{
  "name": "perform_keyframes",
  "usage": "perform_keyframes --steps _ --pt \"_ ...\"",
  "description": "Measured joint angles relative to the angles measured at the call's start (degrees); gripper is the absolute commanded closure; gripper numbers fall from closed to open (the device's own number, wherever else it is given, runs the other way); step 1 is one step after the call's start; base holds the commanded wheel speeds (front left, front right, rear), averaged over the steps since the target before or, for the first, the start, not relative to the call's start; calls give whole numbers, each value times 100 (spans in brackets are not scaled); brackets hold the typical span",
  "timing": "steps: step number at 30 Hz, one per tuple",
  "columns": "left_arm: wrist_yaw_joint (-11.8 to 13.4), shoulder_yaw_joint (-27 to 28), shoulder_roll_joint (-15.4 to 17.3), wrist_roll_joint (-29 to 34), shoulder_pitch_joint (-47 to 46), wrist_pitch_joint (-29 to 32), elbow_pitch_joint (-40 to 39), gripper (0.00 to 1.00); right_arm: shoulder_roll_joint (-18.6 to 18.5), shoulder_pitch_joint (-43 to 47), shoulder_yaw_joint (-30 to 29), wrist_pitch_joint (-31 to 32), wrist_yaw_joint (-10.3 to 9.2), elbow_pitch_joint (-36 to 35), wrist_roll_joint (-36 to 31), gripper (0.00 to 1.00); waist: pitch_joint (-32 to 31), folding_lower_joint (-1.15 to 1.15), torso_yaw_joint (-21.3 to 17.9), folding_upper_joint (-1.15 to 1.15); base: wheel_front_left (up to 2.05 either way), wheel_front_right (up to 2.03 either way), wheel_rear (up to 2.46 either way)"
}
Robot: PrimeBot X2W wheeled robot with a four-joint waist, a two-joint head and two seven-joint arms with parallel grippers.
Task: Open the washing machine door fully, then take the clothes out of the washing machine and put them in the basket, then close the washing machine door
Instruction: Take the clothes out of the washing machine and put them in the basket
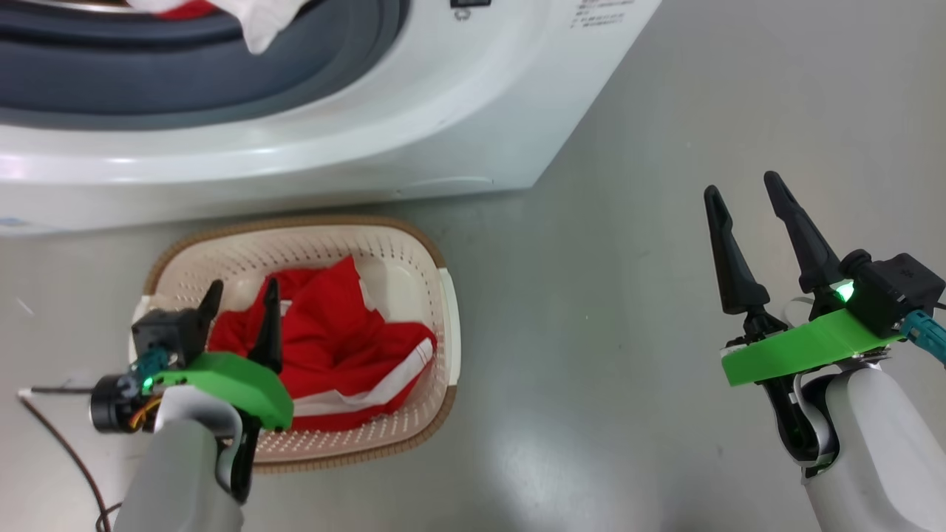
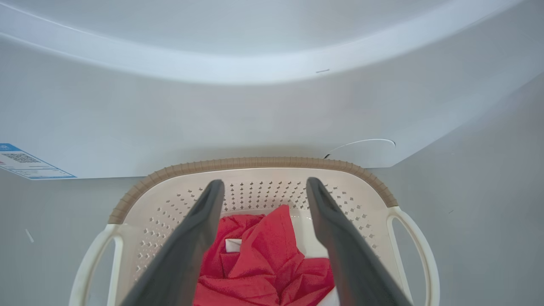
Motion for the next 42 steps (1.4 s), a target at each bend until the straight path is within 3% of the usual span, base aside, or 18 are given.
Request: perform_keyframes --steps 14,28,42 --pt "0 342 -5 66 1110 -1 -1472 0 -15 466 -9 0 0 165 5 0 -968 0 53 0 0 0 0" --pt "0 345 2 77 2369 0 -2999 0 -51 1250 -170 0 0 256 16 0 -2046 0 133 0 0 0 0" --pt "1 286 40 79 3490 0 -4002 0 -73 2057 -452 0 0 207 15 0 -2808 0 184 0 0 0 0"
